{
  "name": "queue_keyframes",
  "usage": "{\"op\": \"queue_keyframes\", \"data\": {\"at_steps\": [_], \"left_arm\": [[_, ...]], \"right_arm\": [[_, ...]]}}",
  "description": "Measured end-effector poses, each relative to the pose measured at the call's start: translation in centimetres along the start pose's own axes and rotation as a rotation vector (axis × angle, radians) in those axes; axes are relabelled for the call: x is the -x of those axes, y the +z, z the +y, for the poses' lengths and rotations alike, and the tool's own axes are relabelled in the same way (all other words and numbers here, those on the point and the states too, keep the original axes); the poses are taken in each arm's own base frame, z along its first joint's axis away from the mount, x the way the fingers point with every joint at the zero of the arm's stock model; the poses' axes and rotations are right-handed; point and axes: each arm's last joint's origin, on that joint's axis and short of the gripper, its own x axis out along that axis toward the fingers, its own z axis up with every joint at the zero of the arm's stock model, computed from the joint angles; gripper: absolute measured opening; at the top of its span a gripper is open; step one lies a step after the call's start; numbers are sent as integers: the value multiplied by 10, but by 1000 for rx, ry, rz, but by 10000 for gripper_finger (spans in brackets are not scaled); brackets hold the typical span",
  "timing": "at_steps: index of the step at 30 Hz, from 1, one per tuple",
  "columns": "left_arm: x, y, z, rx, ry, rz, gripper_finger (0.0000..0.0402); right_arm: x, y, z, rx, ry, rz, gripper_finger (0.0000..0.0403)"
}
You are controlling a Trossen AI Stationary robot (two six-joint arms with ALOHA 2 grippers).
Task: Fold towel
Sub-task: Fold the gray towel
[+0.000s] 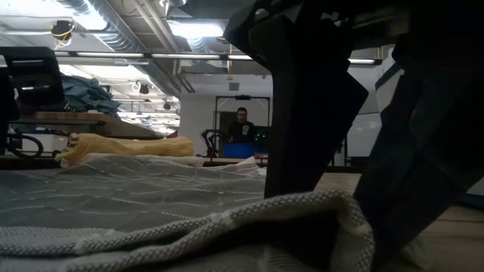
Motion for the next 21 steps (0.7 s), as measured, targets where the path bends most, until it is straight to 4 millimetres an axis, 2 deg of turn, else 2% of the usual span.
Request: {"op": "queue_keyframes", "data": {"at_steps": [13, 17, 21], "left_arm": [[-10, 2, 3, 61, 35, -47, 194], [-10, 4, 3, 132, 36, -65, 160], [-10, 5, 1, 230, 27, -73, 107]], "right_arm": [[0, 1, 0, -3, 0, -13, 155], [0, 1, 0, -30, 1, -15, 130], [-1, 2, 1, -88, 21, -16, 76]]}}
